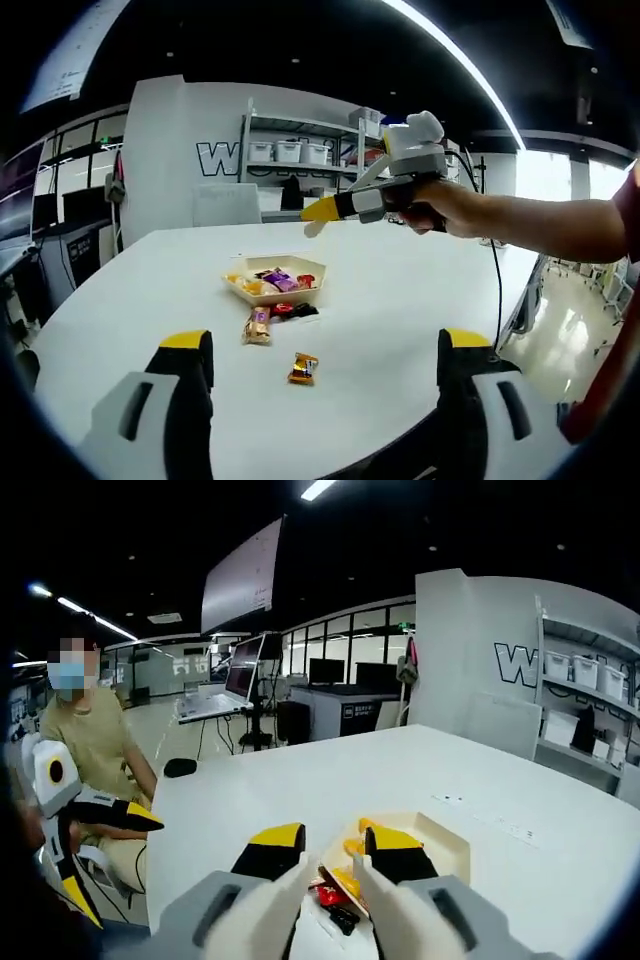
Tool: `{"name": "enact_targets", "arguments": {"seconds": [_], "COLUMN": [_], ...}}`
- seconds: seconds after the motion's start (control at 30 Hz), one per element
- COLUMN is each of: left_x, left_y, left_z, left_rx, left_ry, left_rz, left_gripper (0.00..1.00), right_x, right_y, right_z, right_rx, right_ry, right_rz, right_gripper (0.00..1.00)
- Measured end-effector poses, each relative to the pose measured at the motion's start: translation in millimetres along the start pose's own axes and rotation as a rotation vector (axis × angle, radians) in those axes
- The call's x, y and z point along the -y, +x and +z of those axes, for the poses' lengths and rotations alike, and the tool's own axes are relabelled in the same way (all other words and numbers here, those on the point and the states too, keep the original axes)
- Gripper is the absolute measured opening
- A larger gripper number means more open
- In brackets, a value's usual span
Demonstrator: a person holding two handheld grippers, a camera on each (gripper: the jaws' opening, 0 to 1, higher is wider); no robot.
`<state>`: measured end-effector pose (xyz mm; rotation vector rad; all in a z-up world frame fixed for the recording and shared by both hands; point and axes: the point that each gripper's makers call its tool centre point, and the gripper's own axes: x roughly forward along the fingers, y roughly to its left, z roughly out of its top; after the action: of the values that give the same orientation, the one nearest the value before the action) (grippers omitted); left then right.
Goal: Place the target food into the container with the food tongs after gripping and lifting it, then release it inside without dropping or visibly crushing the food.
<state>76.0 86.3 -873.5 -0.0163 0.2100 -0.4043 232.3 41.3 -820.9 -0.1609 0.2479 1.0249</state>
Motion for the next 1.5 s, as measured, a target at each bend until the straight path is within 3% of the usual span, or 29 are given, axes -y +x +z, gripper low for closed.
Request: {"name": "enact_targets", "arguments": {"seconds": [0.03, 0.17, 0.27, 0.3, 0.47, 0.57, 0.7, 1.1, 1.37, 1.5], "left_x": [-0.4, -3.4, -4.6, -3.4, -0.2, 0.8, 0.4, -3.5, -7.7, -5.9], "left_y": [-0.5, -2.5, -6.9, -8.1, -2.3, -1.0, 1.3, -2.8, -8.7, -10.0], "left_z": [0.7, -0.8, -2.4, -1.5, -5.8, -4.5, -7.5, -11.5, -10.3, -10.1], "left_rx": [0.003, -0.004, -0.002, 0.008, -0.006, 0.0, -0.008, -0.015, -0.01, -0.008], "left_ry": [0.004, 0.029, 0.025, 0.025, 0.017, 0.024, 0.023, 0.014, 0.012, 0.013], "left_rz": [0.001, 0.006, 0.007, 0.004, -0.01, -0.014, -0.02, -0.016, -0.005, -0.008], "left_gripper": [0.9, 0.91, 0.92, 0.92, 0.91, 0.91, 0.91, 0.9, 0.9, 0.9], "right_x": [-12.3, -40.8, -73.6, -83.6, -100.4, -99.1, -100.7, -106.0, -104.3, -104.3], "right_y": [1.0, 6.6, 10.5, 12.0, 21.0, 21.6, 21.1, 30.8, 31.0, 30.9], "right_z": [-2.7, -27.8, -48.3, -56.6, -100.0, -111.9, -115.8, -126.2, -127.0, -129.0], "right_rx": [0.001, -0.053, -0.086, -0.1, -0.19, -0.203, -0.2, -0.22, -0.225, -0.219], "right_ry": [0.033, 0.024, 0.129, 0.108, -0.016, 0.013, 0.062, 0.004, 0.029, -0.041], "right_rz": [0.039, 0.091, 0.185, 0.211, 0.211, 0.206, 0.206, 0.204, 0.188, 0.161], "right_gripper": [0.19, 0.2, 0.21, 0.21, 0.22, 0.22, 0.23, 0.25, 0.21, 0.16]}}
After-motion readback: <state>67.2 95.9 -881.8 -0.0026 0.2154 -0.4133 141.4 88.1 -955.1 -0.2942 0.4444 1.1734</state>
